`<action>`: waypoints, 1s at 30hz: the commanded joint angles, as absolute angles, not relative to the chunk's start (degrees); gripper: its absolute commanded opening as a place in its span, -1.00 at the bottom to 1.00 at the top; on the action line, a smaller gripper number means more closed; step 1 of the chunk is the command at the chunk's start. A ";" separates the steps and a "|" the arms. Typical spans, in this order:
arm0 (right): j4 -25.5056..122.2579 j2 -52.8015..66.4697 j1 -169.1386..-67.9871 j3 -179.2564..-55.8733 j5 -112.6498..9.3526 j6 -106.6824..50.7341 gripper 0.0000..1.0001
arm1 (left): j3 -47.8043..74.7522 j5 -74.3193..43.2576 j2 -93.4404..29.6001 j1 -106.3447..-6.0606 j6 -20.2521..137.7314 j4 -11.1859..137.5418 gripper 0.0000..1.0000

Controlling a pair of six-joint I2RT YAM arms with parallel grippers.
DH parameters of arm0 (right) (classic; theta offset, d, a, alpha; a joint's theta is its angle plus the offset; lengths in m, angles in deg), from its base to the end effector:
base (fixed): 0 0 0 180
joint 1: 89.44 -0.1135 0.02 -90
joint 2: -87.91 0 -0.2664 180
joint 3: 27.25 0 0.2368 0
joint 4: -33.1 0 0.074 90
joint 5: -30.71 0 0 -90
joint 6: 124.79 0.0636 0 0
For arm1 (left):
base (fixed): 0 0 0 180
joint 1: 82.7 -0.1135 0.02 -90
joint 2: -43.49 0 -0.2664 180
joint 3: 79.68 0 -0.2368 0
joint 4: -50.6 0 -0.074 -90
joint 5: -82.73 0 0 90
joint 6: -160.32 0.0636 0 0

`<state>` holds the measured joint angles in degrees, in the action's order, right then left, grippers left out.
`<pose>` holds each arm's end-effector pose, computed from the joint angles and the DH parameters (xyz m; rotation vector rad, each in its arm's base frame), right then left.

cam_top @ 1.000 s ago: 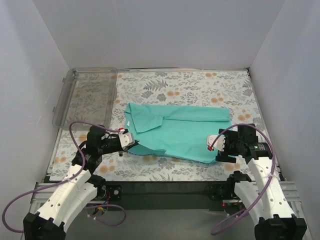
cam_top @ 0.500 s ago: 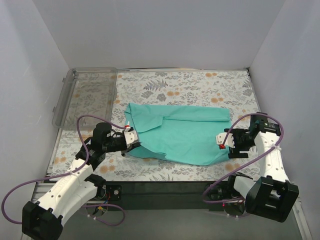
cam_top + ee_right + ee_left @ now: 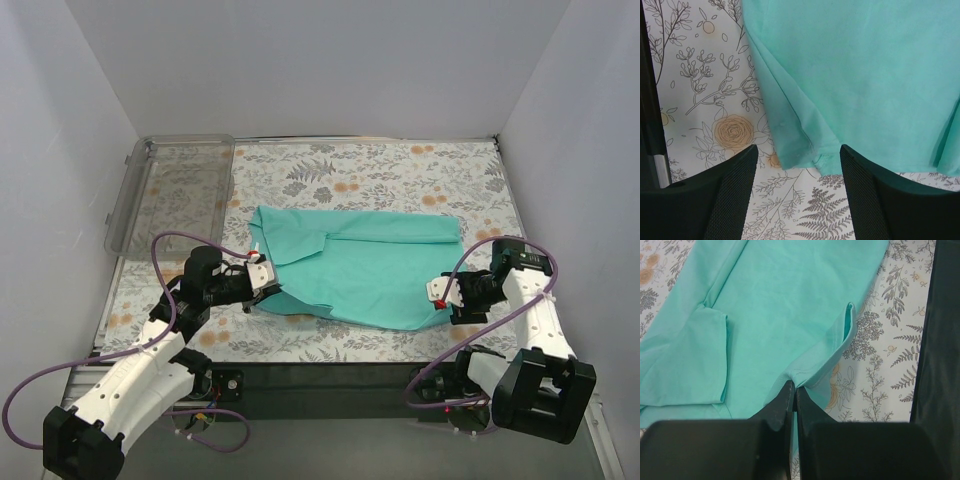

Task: Fold and stack the t-shirts
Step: Fold the tshirt

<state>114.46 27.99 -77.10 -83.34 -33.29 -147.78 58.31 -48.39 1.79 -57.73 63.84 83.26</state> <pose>0.1366 -0.0013 0.1975 -2.0907 1.7003 0.1851 0.1282 -0.1058 0.2268 0.7738 2.0256 -1.0835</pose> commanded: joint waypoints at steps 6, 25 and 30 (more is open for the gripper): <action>109.04 24.81 -77.66 -82.01 -35.82 -154.32 0.14 | 57.08 -48.23 2.97 -57.48 62.85 83.30 -1.00; 103.59 19.36 -79.77 -81.22 -37.67 -153.09 -0.22 | 57.61 -48.14 3.85 -57.56 62.23 83.04 -1.00; 103.24 19.10 -80.03 -80.96 -38.46 -152.91 -0.35 | 57.87 -47.96 4.55 -57.57 62.06 83.12 -1.00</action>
